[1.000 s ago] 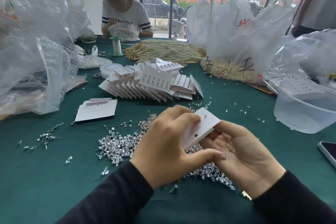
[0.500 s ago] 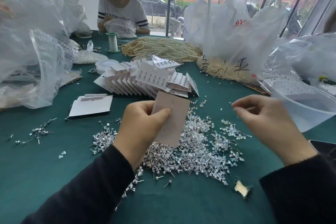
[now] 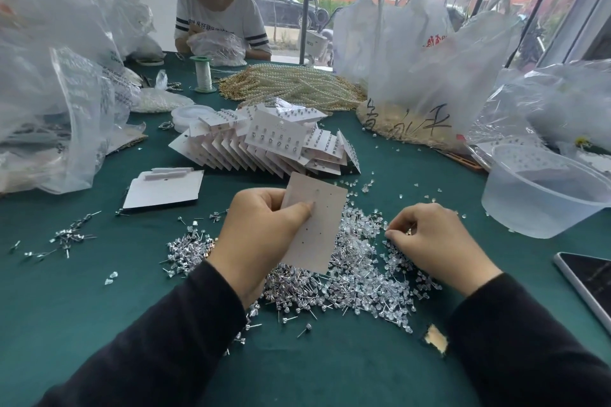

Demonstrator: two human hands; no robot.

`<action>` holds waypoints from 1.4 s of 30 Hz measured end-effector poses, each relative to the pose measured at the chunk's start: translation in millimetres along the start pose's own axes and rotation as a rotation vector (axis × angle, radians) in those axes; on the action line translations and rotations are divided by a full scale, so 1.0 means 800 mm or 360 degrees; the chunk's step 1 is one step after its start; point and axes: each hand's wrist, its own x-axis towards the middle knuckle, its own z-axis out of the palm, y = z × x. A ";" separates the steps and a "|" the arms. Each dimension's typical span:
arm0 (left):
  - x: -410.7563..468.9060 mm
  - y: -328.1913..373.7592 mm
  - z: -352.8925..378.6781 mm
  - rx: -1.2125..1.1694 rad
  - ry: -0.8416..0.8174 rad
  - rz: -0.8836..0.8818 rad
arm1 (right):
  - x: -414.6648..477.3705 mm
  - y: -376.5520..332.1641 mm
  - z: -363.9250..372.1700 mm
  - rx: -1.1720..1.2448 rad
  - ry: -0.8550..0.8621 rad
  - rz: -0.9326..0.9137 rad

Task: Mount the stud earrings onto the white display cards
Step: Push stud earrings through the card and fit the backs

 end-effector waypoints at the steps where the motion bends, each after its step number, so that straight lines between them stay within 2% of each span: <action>1: -0.001 0.000 0.001 -0.0006 -0.0006 -0.0004 | 0.001 0.000 0.001 0.0003 0.0000 0.0004; 4: -0.002 0.000 0.003 -0.0011 -0.0011 -0.0011 | 0.001 -0.003 -0.001 0.0085 0.0133 -0.0024; 6: -0.003 -0.001 0.004 -0.0008 -0.0005 -0.0023 | -0.001 -0.008 -0.008 0.0281 0.0253 -0.0029; 9: -0.003 -0.003 0.005 0.0002 -0.0012 -0.0035 | -0.010 -0.021 -0.017 0.0716 0.0291 -0.0073; 11: -0.003 -0.005 0.006 0.0010 -0.0018 -0.0031 | -0.016 -0.031 -0.019 0.0847 0.0327 -0.0125; 17: -0.002 -0.009 0.007 0.0081 0.0012 -0.0046 | -0.023 -0.038 -0.020 0.0760 0.0377 -0.0182; 21: -0.003 -0.011 0.009 0.0142 -0.0020 -0.0029 | -0.036 -0.057 -0.010 0.0861 0.0463 -0.0412; 26: -0.007 -0.012 0.014 0.0214 -0.0067 0.0078 | -0.042 -0.075 0.012 0.0649 0.0559 -0.0708; 33: -0.008 -0.013 0.017 0.0261 -0.0037 0.0112 | -0.038 -0.074 0.022 0.0704 0.0615 -0.0730; 42: -0.008 -0.015 0.016 0.0358 0.0009 0.0171 | -0.038 -0.073 0.025 0.0791 0.0553 -0.0752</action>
